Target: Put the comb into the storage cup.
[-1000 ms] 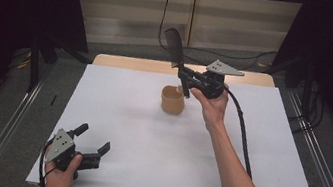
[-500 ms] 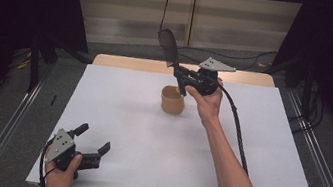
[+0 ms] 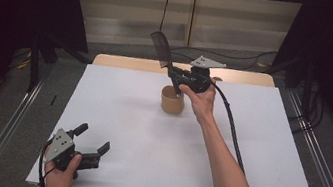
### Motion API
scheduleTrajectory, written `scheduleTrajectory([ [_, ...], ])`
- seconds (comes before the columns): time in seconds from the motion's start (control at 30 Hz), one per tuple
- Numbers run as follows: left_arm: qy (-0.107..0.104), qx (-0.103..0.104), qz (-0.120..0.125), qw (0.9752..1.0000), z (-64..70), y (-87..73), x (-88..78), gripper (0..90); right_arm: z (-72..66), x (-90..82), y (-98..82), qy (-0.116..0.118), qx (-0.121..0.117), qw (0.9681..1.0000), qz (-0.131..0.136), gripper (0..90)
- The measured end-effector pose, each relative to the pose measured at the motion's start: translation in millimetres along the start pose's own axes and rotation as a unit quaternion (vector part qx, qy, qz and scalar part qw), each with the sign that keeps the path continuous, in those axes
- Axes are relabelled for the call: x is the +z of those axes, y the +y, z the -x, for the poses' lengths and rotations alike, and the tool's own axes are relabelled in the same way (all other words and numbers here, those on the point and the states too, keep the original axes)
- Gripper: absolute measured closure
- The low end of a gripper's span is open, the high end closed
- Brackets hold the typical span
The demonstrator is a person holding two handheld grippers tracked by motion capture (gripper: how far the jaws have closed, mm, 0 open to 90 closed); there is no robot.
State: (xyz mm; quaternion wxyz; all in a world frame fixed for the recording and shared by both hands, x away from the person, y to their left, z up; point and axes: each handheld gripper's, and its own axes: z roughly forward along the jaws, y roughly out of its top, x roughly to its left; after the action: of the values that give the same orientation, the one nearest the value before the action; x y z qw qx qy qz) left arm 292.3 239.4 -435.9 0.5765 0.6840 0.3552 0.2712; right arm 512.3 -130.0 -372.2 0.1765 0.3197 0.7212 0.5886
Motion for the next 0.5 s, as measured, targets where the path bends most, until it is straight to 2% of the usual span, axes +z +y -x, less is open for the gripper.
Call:
scheduleTrajectory([
  [0.13, 0.000, 0.000, -0.001, 1.0000, -0.1, -0.2, 0.3, 2.0, -0.9, 5.0, 0.3, -0.001, -0.007, 0.9999, -0.010, 73.2],
  [0.27, 0.000, 0.003, -0.001, 1.0000, -0.4, 0.0, -0.2, 1.9, -1.2, 9.5, 0.7, -0.001, -0.012, 0.9999, -0.009, 73.2],
  [0.5, -0.001, 0.000, 0.000, 1.0000, -0.2, 0.0, -0.3, 1.9, -1.6, 16.8, -7.2, 0.001, -0.014, 0.9997, -0.021, 73.2],
])
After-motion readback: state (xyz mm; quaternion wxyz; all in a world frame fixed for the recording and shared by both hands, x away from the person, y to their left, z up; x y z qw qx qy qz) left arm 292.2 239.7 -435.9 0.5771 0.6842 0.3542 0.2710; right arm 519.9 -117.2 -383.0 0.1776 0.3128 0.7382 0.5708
